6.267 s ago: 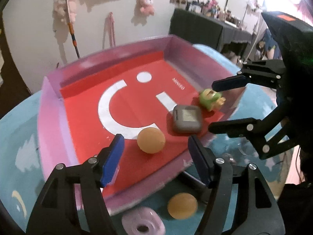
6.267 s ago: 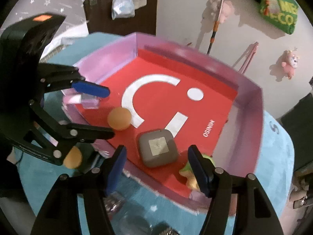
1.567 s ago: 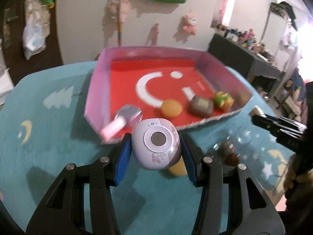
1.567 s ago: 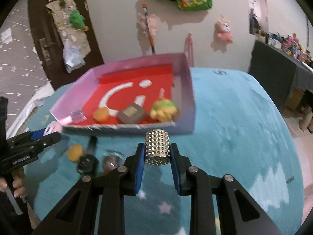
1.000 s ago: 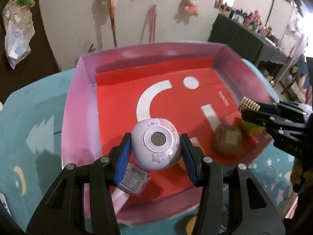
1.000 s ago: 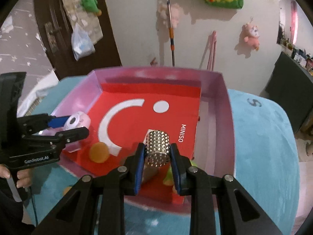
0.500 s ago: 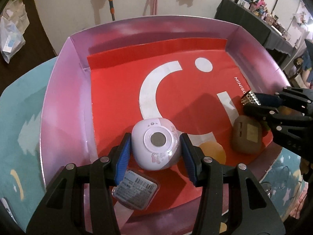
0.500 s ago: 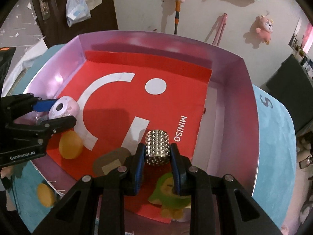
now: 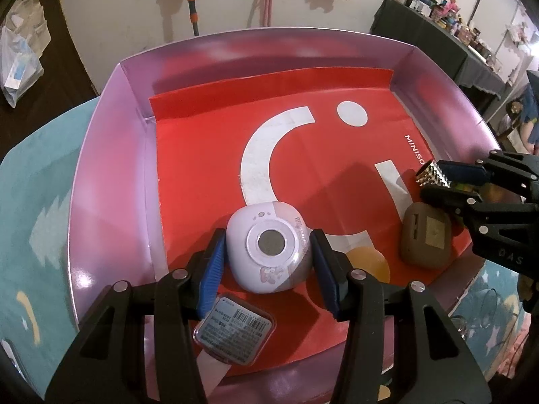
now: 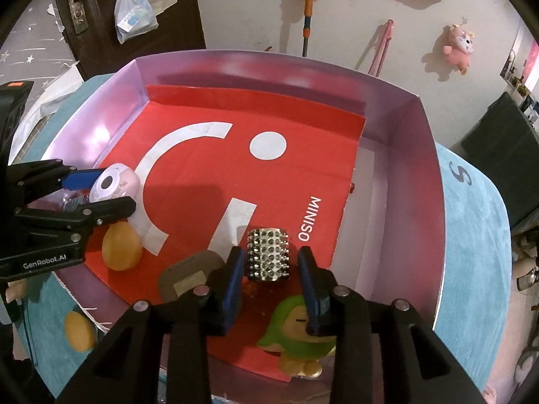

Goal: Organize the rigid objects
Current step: 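Open both tools to release the cylinder and compact inside the box, then withdraw both tools from the pink box back over the table, then grasp the clear glass cup with the right tool while the left tool grasps the amber disc, then carry the glass cup into the pink box with the right tool while the left tool carries the disc in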

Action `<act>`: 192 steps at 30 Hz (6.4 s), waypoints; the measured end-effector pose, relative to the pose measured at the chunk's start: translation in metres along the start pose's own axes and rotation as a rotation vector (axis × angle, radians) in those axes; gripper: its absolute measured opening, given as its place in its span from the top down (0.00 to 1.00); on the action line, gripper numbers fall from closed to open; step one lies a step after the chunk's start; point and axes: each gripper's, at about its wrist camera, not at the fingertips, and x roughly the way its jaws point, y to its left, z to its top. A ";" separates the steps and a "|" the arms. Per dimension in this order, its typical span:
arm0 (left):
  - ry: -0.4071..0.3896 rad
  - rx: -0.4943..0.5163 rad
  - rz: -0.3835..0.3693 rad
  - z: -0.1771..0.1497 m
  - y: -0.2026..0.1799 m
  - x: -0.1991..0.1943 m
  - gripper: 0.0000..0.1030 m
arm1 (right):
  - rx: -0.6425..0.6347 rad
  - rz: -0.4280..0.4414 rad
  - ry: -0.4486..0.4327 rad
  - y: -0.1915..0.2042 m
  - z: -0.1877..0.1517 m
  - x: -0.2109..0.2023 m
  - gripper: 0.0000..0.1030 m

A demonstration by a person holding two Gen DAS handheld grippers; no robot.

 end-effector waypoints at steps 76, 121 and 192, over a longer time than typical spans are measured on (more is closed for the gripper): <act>-0.563 -0.022 0.043 -0.229 -0.076 -0.157 0.04 | 0.175 -0.043 -0.553 0.077 -0.231 -0.162 0.00; -0.348 -0.093 -0.010 -0.189 -0.057 -0.098 0.05 | 0.257 -0.021 -0.362 0.045 -0.212 -0.099 0.00; -0.277 0.123 -0.205 -0.063 -0.047 -0.094 0.65 | -0.015 0.165 -0.403 0.043 -0.088 -0.102 0.58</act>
